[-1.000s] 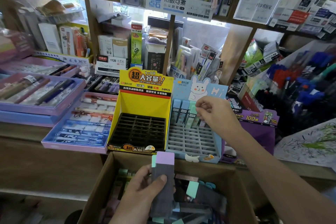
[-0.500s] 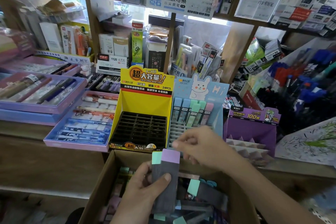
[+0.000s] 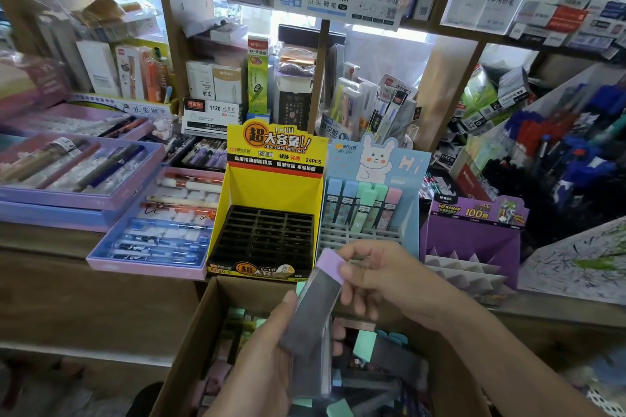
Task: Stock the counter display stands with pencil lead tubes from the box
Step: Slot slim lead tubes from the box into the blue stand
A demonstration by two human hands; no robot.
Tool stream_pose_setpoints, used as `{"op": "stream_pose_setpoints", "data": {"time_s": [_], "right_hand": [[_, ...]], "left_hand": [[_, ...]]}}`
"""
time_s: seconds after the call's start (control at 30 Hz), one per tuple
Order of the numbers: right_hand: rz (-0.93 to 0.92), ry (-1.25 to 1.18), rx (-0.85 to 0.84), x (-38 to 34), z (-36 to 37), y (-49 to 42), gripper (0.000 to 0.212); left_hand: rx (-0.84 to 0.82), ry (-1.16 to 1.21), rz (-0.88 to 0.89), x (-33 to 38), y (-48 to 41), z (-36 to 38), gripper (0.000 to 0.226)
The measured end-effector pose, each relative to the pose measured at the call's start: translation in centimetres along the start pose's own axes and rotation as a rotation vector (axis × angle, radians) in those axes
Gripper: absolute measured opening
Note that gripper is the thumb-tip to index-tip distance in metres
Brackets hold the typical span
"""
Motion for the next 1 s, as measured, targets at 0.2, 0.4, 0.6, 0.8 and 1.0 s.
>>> {"op": "stream_pose_setpoints", "data": {"time_s": [0.2, 0.4, 0.6, 0.8, 1.0], "right_hand": [[-0.056, -0.069, -0.071, -0.1, -0.2, 0.2, 0.016], [-0.020, -0.180, -0.074, -0.4, -0.1, 0.3, 0.023], [-0.017, -0.217, -0.100, -0.8, -0.2, 0.3, 0.028], [-0.053, -0.064, -0.022, -0.8, -0.1, -0.2, 0.027], [-0.081, 0.087, 0.107, -2.3, 0.2, -0.4, 0.017]], "left_hand": [[-0.040, -0.088, -0.026, -0.1, 0.5, -0.7, 0.050], [0.053, -0.198, -0.003, 0.1, 0.6, -1.2, 0.059], [0.089, -0.283, 0.107, -0.1, 0.0, -1.7, 0.065], [0.170, -0.382, 0.185, 0.2, 0.2, -2.1, 0.072], [0.206, -0.315, 0.185, 0.7, 0.7, -1.8, 0.046]]}}
Point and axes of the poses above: each hand's wrist, its own y-axis away from the middle knuckle, its own z-axis out of the palm, x = y × z, the point moved 3 cm from there along -y, towards the middle knuckle, and after that the axes turned 9 degrees about -x, right-handed, at the moved point
